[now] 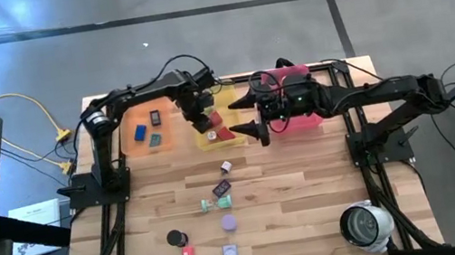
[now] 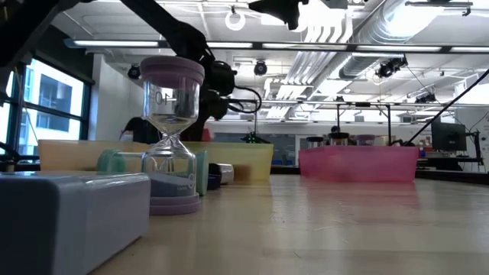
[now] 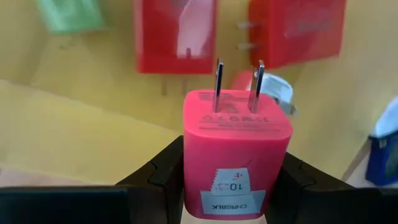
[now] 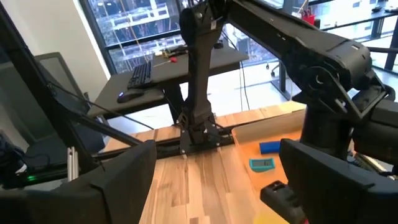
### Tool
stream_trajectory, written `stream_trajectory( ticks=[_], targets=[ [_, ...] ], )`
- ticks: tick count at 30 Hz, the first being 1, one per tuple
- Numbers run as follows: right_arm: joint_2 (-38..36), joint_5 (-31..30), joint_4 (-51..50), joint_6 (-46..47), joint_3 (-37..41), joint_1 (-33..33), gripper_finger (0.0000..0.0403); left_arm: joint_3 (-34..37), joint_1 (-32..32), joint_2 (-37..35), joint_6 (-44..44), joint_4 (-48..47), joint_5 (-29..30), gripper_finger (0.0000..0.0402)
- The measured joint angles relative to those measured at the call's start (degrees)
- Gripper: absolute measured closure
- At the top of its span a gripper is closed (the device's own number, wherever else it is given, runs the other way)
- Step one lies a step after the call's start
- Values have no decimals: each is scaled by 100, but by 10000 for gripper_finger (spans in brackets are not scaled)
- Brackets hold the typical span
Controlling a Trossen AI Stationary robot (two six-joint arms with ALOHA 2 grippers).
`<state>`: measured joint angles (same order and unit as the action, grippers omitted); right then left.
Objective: Pick & Place Office items
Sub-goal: Put the right pink charger adapter into the yellow bin
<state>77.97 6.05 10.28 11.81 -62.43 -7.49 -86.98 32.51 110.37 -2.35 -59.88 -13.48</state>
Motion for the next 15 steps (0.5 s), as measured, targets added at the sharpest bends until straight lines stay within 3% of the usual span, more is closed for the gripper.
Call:
stream_trajectory(
  ticks=[6, 15],
  targets=[
    [0, 2, 9, -8, 0, -11, 73, 0, -169, -3, -340, -147, 392, 259],
    [0, 6, 11, -11, 0, -13, 73, 0, -379, -3, -706, 35, 428, 238]
  ],
)
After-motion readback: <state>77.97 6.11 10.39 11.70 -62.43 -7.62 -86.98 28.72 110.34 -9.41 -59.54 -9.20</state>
